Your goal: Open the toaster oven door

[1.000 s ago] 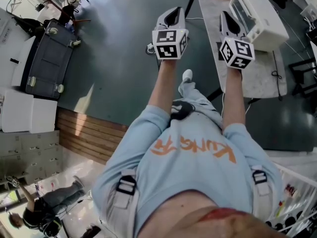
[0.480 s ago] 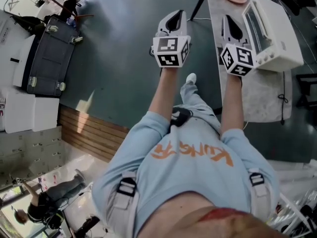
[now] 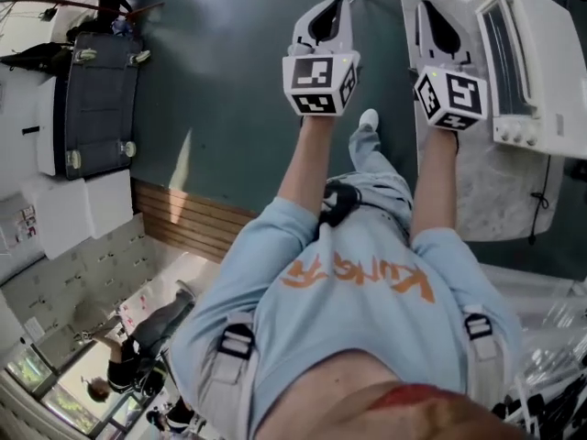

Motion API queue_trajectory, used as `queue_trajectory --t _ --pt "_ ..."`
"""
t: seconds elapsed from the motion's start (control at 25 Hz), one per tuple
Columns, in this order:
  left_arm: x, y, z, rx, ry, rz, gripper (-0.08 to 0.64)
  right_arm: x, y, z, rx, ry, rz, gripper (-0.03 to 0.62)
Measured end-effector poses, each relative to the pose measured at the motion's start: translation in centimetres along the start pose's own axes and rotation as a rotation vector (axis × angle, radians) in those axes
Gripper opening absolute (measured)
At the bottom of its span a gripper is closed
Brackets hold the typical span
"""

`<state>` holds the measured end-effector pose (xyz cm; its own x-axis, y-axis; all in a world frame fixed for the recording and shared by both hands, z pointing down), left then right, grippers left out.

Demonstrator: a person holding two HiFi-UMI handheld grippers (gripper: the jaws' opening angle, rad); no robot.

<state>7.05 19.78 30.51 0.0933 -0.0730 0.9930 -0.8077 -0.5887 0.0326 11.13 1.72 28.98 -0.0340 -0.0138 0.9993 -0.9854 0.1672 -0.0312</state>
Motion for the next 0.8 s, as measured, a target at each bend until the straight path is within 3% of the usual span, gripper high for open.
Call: queue_trajectory --t 0.16,0.24,0.36,0.6,0.8 --pt "3.5 10.2 -0.7 0.030 0.018 -0.055 0.002 5.0 7.2 6.7 0.029 0.050 -0.040 -0.003" --pt "4.2 12.6 -0.6 0.038 0.030 -0.062 0.002 6.2 8.5 8.7 0.046 0.066 -0.041 -0.003" --pt "3.8 14.6 -1.5 0.044 0.052 -0.065 0.002 6.4 10.2 9.7 0.064 0.084 -0.029 -0.003" --pt "3.1 22.4 -4.9 0.013 0.073 -0.078 0.002 7.6 18.8 13.5 0.050 0.120 -0.040 -0.003" --pt "1.9 24.8 -7.4 0.032 0.055 -0.074 0.002 6.9 21.6 13.4 0.077 0.110 -0.052 -0.003"
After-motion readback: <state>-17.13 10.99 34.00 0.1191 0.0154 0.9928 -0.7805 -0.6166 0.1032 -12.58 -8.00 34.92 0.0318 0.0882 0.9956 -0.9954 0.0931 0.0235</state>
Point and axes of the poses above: the fingertips, and each gripper's own axes: y forward along the fingers, z to its right, x out of its underside, the point moved 7 cm from there along -y, backward along the fingers, and after that the axes turned 1 degree about y, right-handed, at the moved point
